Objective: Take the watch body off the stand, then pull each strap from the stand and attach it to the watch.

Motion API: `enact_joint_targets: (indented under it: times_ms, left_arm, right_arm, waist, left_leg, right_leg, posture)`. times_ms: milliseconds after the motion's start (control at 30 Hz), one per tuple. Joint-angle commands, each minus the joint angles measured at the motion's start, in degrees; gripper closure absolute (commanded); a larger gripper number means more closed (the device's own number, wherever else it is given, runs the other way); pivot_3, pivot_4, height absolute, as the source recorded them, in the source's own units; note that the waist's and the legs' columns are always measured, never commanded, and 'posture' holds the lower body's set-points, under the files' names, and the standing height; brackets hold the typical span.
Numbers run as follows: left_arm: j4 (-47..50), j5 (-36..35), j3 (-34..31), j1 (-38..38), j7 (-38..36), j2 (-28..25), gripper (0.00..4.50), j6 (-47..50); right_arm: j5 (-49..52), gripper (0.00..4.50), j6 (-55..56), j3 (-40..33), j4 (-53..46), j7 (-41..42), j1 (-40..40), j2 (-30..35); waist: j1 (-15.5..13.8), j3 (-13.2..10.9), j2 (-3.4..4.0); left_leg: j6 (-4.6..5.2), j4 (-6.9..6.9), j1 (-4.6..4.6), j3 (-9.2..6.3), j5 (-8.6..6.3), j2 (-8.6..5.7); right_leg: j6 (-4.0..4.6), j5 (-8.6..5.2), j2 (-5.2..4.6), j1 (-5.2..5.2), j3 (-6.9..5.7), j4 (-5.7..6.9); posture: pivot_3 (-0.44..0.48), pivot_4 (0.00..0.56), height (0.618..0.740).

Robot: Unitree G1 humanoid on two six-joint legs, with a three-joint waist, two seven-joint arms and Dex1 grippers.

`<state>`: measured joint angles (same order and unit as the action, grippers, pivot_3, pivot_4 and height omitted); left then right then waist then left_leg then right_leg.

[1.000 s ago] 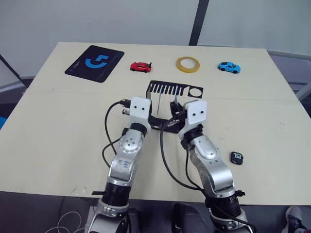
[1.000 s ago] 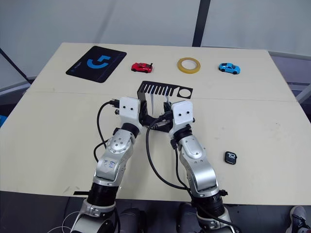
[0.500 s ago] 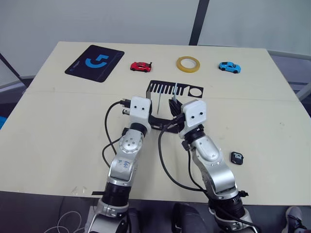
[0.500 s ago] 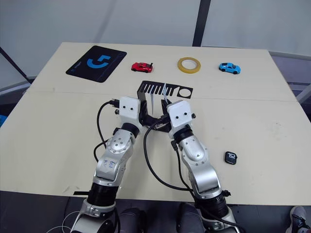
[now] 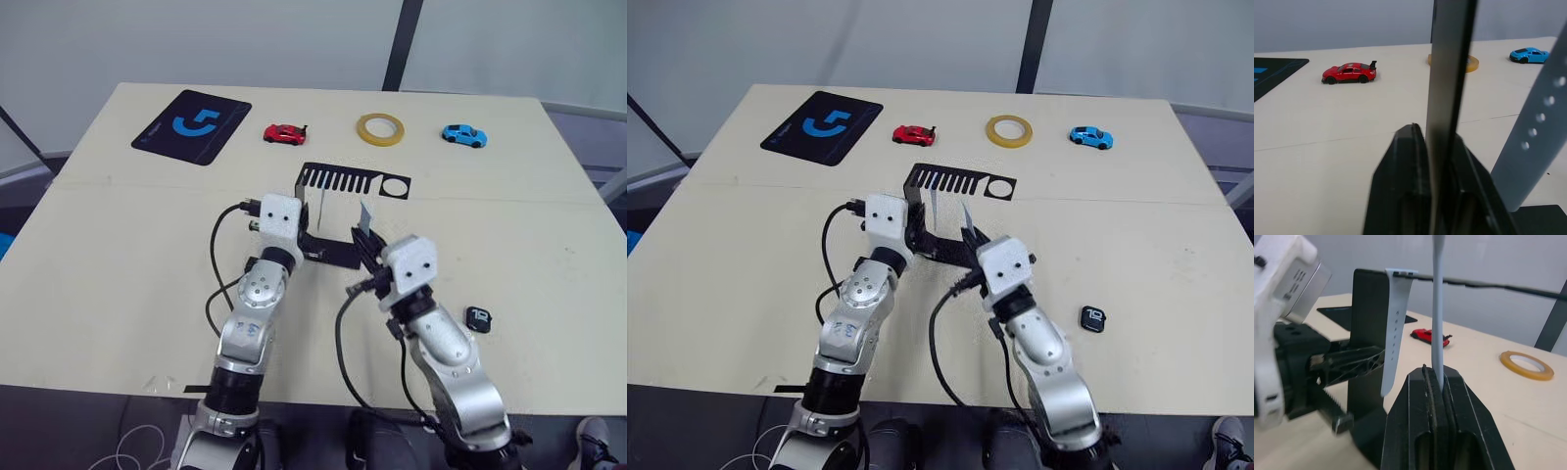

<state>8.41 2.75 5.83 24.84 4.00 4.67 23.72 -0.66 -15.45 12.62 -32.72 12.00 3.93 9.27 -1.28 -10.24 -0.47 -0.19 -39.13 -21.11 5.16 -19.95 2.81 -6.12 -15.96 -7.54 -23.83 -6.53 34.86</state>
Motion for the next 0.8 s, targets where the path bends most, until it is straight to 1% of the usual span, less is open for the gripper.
enact_joint_targets:
  times_ms: [33, 67, 233, 400, 433, 533, 633, 667, 700, 733, 767, 800]
  left_arm:
    - [2.28, -1.14, 0.83, 0.02, -2.76, -0.48, 2.17, -0.71]
    - [2.69, -1.31, 0.88, -0.34, -3.63, -1.13, 1.92, -0.18]
    - [6.03, -3.35, 0.09, -3.11, -10.26, -6.48, 1.92, 3.47]
    - [8.76, -6.73, -2.21, -7.52, -19.28, -15.42, 1.92, 5.41]
    - [9.15, -8.08, -3.14, -8.14, -21.63, -17.39, 1.92, 5.53]
    - [9.52, -15.49, -6.48, -9.37, -31.00, -22.49, 1.92, 6.76]
    - [7.52, -25.11, -10.74, -10.44, -45.23, -27.98, 1.12, 3.72]
    - [6.52, -27.63, -11.54, -10.68, -49.98, -30.02, 0.77, 3.26]
    - [5.28, -31.40, -12.48, -10.34, -54.89, -32.41, 0.22, 5.65]
    - [4.14, -34.00, -12.78, -9.87, -58.61, -34.57, 0.02, 7.75]
    - [2.97, -36.14, -12.81, -9.16, -61.87, -36.28, 0.02, 9.15]
    - [2.18, -39.06, -12.37, -8.13, -65.29, -38.43, 0.02, 12.68]
  right_arm:
    - [4.24, 4.50, 0.15, -2.89, -6.51, 3.77, -2.94, 2.44]
    - [5.93, 4.50, -0.22, -3.81, -7.44, 4.95, -3.70, 3.15]
    - [16.71, 4.50, -4.15, -10.36, -11.00, 10.58, -6.70, 6.79]
    - [29.57, 4.50, -9.76, -17.56, -13.12, 16.30, -10.78, 11.76]
    - [32.34, 4.50, -9.69, -19.53, -13.46, 18.67, -12.53, 13.27]
    - [40.37, 4.50, -9.82, -25.22, -14.13, 24.18, -17.64, 17.06]
    - [47.08, 4.50, -11.47, -29.15, -14.56, 27.60, -22.20, 20.90]
    - [48.97, 4.50, -12.15, -29.48, -14.66, 28.13, -22.91, 21.78]
    - [51.73, 4.50, -13.08, -29.23, -14.68, 28.42, -23.18, 22.45]
    - [53.89, 4.50, -13.97, -28.75, -14.66, 28.42, -23.12, 22.99]
    - [54.75, 4.50, -14.41, -27.82, -14.60, 28.47, -22.62, 23.28]
    - [55.44, 4.50, -14.92, -26.44, -14.45, 28.25, -21.68, 23.20]
  waist:
    - [-0.01, 0.00, 0.00]
    - [-0.02, 0.00, 0.00]
    - [0.18, 0.00, 0.00]
    - [0.20, 0.00, 0.01]
    - [0.17, 0.00, 0.01]
    - [-0.19, -0.01, 0.02]
    - [-0.09, -0.01, 0.02]
    - [-0.06, -0.01, 0.03]
    - [-0.01, -0.01, 0.03]
    - [0.15, -0.01, 0.03]
    - [0.20, -0.02, 0.04]
    - [0.19, -0.02, 0.05]
  left_leg:
    - [0.00, 0.00, 0.01, 0.00, 0.00, 0.00]
    - [0.00, 0.00, 0.01, 0.00, 0.00, 0.00]
    - [0.15, 0.00, 0.04, 0.00, -0.09, 0.03]
    - [0.17, 0.00, 0.06, -0.02, -0.10, 0.04]
    - [0.18, 0.00, 0.07, -0.02, -0.10, 0.04]
    - [0.20, 0.00, 0.04, -0.07, -0.12, 0.03]
    - [0.21, 0.00, 0.05, -0.05, -0.13, 0.02]
    - [0.21, 0.00, 0.06, -0.03, -0.13, 0.03]
    - [0.21, 0.00, 0.09, -0.03, -0.13, 0.03]
    - [0.20, 0.00, 0.13, -0.03, -0.13, 0.04]
    - [0.19, 0.01, 0.19, -0.01, -0.14, 0.08]
    - [0.18, 0.01, 0.26, -0.01, -0.14, 0.08]
  right_leg:
    - [0.00, 0.00, 0.00, 0.00, 0.00, -0.03]
    - [0.00, 0.00, 0.00, 0.00, 0.00, -0.11]
    - [0.01, -0.01, 0.04, -0.01, 0.00, -0.16]
    - [0.04, -0.02, 0.04, -0.01, 0.01, -0.12]
    - [0.05, -0.03, 0.02, -0.02, 0.00, -0.10]
    - [0.07, -0.04, 0.01, -0.01, -0.02, -0.13]
    - [0.08, -0.04, 0.00, 0.00, 0.00, -0.16]
    - [0.09, -0.05, 0.00, -0.01, 0.01, -0.13]
    - [0.12, -0.07, 0.01, 0.00, 0.00, -0.12]
    - [0.14, -0.08, 0.01, 0.00, 0.00, -0.11]
    - [0.19, -0.11, 0.03, 0.00, 0.02, -0.02]
    - [0.24, -0.13, 0.03, 0.00, 0.04, 0.04]
  posture:
    - [0.000, 0.150, 0.737]
    - [0.000, 0.150, 0.737]
    - [0.000, 0.150, 0.737]
    - [0.000, 0.150, 0.737]
    - [0.000, 0.150, 0.737]
    - [0.000, 0.150, 0.737]
    - [0.000, 0.150, 0.737]
    - [0.000, 0.150, 0.737]
    - [0.000, 0.150, 0.737]
    - [0.000, 0.150, 0.737]
    - [0.000, 0.150, 0.737]
    - [0.000, 0.150, 0.737]
